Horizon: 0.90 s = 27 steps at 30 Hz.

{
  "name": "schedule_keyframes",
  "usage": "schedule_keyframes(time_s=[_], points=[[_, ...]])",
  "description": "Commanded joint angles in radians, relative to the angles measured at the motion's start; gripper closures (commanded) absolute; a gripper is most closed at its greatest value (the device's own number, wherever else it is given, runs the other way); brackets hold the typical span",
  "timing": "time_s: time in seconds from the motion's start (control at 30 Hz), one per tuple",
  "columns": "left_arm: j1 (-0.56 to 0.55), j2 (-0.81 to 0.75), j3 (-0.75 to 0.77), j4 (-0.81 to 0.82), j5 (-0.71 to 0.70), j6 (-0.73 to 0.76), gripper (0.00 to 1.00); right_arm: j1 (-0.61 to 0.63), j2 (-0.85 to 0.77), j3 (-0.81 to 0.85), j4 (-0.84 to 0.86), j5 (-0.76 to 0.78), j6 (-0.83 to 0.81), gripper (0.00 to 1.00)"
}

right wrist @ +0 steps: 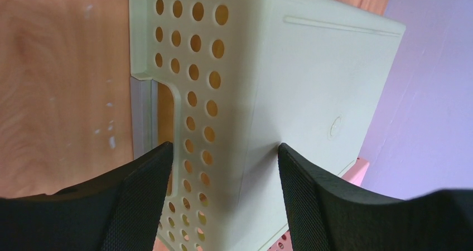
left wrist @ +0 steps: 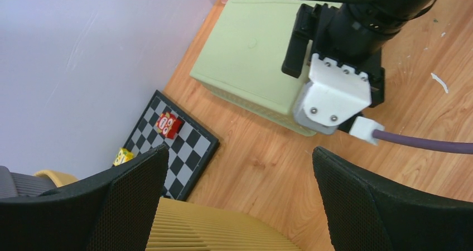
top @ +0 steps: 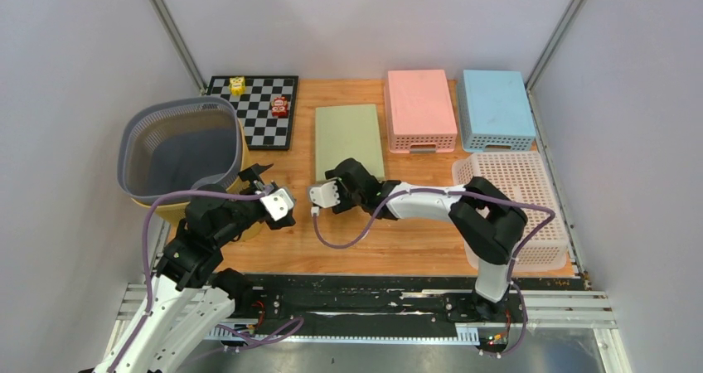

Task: Turn the large container upside down
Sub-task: Move the container to the center of the board.

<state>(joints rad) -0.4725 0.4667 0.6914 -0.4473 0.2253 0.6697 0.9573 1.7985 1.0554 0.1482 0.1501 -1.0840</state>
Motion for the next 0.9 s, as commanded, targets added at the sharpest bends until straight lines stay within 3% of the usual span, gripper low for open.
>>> schedule_keyframes(time_s=[0.0,0.57,0.87], points=[[0.018,0.0,-0.029,-0.036,-0.009,-0.038,0.0,-0.038,0.075,0.097,-0.066,-0.027,-0.011,0.3],[0.028,0.003,-0.033,-0.03,-0.014,-0.034,0.0,-0.132,0.403,0.517,-0.12,0.009,-0.079,0.3],[0.029,0.007,-0.038,-0.027,-0.015,-0.027,0.0,-0.166,0.486,0.633,-0.136,0.03,-0.088,0.29]])
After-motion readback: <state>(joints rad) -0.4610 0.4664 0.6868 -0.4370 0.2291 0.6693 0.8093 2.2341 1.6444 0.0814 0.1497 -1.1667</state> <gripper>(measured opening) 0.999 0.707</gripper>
